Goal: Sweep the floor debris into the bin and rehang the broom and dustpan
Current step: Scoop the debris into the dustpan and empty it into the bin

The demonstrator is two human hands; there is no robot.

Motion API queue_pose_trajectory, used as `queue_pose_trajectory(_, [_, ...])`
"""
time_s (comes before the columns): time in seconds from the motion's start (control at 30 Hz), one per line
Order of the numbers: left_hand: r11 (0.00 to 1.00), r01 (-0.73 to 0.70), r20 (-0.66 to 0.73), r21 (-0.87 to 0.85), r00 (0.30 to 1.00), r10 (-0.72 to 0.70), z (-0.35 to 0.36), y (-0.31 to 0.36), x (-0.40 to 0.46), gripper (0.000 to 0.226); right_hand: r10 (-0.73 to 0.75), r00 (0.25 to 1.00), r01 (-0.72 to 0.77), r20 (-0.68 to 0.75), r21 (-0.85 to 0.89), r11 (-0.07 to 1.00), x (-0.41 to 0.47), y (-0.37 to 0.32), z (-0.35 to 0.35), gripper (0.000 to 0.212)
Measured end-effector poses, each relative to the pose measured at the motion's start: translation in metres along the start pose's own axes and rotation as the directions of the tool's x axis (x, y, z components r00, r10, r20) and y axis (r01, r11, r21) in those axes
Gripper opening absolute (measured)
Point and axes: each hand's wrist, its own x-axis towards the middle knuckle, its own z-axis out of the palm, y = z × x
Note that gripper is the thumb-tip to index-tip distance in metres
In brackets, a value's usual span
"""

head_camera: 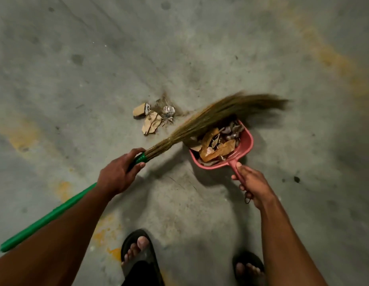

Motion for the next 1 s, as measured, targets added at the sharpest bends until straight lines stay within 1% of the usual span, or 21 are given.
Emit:
queue_pose_trajectory(0.1, [0.995,0.030,-0.093,-0.091,0.995,-0.039,-0.003,0.020,-0.003,0.044,0.019,0.999,-0.019,0.031,-0.014,1.000,-0.001,0.016,-0.007,0.024])
queue_pose_trajectory(0.23, [0.966,0.146,-0.180,-0.216,0.966,-0.186,-0.008,0.042,0.010,0.040,0.020,0.996,-0.017,0.086,-0.030,0.999,-0.001,0.023,-0.024,0.022])
queue_pose_trajectory(0.33, [0.939,0.204,-0.261,-0.278,0.924,-0.278,-0.011,0.052,0.018,0.039,0.008,0.991,-0.001,0.134,-0.050,0.999,0.006,0.024,-0.037,0.025])
queue_pose_trajectory(0.5, [0.878,0.368,-0.328,-0.307,0.825,-0.460,-0.014,0.036,0.009,0.045,-0.008,0.982,0.026,0.186,-0.097,0.995,0.015,0.017,-0.034,0.029])
queue_pose_trajectory(0.6, [0.851,0.476,-0.339,-0.221,0.781,-0.524,-0.014,0.006,-0.008,0.044,0.002,0.985,0.021,0.174,-0.128,0.992,0.021,0.009,-0.024,0.028])
queue_pose_trajectory(0.67, [0.827,0.541,-0.312,-0.156,0.767,-0.560,-0.010,-0.017,-0.019,0.044,-0.007,0.984,0.034,0.177,-0.152,0.988,0.026,0.001,-0.019,0.027])
queue_pose_trajectory(0.77, [0.813,0.575,-0.249,-0.094,0.777,-0.578,0.002,-0.033,-0.027,0.048,-0.035,0.983,0.074,0.182,-0.215,0.974,0.033,-0.018,-0.014,0.026])
queue_pose_trajectory(0.87, [0.850,0.522,-0.220,-0.068,0.823,-0.523,0.019,-0.028,-0.029,0.051,-0.079,0.981,0.126,0.175,-0.279,0.952,0.038,-0.035,-0.006,0.027])
queue_pose_trajectory(1.0, [0.887,0.461,-0.152,-0.045,0.874,-0.462,0.033,-0.019,-0.035,0.052,-0.083,0.983,0.135,0.166,-0.328,0.935,0.038,-0.041,0.003,0.035])
